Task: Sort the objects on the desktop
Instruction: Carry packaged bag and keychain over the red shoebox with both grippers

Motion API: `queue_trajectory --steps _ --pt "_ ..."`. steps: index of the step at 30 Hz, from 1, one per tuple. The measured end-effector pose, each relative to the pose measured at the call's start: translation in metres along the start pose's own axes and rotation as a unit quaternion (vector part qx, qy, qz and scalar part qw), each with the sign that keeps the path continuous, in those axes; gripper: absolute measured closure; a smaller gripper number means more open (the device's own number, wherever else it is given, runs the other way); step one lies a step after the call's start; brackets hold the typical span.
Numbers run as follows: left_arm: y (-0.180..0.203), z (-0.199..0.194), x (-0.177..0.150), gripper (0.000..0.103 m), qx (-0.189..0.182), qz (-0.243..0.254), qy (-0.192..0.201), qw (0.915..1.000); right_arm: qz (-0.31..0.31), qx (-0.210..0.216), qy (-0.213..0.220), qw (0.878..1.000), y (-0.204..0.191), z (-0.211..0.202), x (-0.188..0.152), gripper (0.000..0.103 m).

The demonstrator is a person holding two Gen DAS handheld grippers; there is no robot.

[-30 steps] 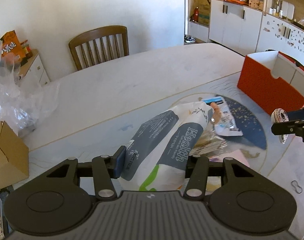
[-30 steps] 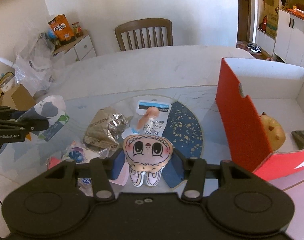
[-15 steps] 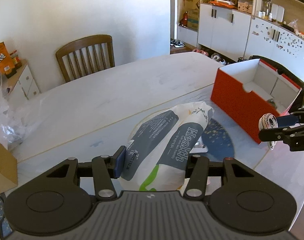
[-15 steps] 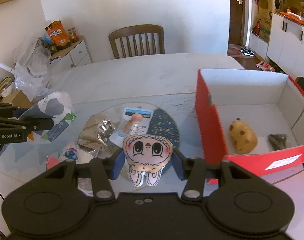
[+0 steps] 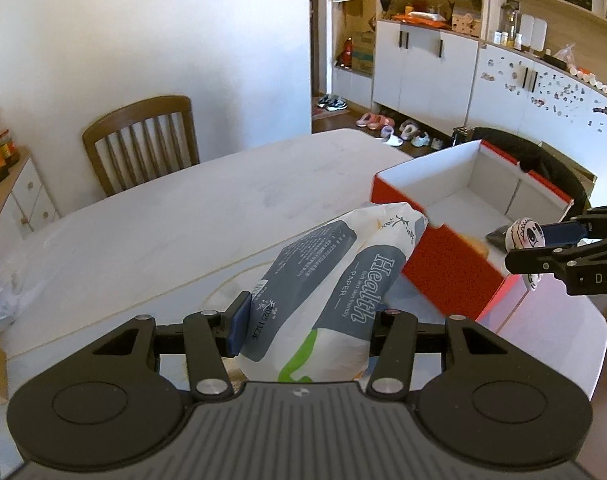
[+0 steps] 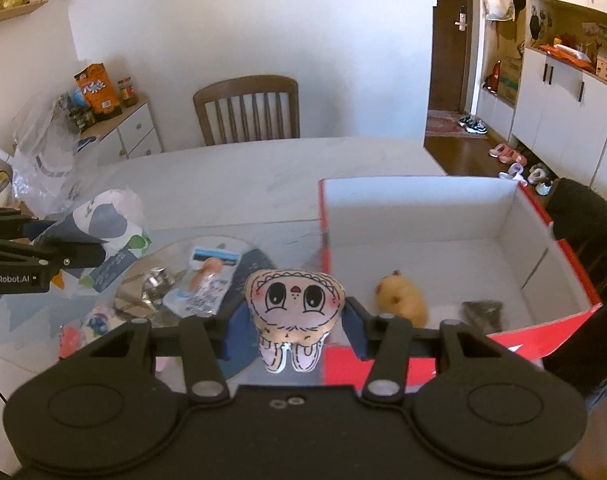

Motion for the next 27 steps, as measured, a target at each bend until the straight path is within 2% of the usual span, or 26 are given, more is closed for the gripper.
queue_trajectory --steps 20,27 --pt "0.109 0.063 0.037 0.053 -0.038 0.028 0.004 0.9989 -0.004 -0.013 0.005 1.000 0.110 0.004 0.010 0.053" --pt "0.142 0.084 0.042 0.053 -0.055 0.041 -0.003 0.9977 0.005 -0.019 0.006 1.000 0.135 0.009 0.008 0.053"
Point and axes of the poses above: each gripper's, at about its wrist camera, not at the fingertips, and z roughly the way its jaws point, y to its right, x to its top, the point moved 6 cm from there along z, roughly the way its jaws point, and after that the axes turned 14 degrees about y, right-handed, at the moved point
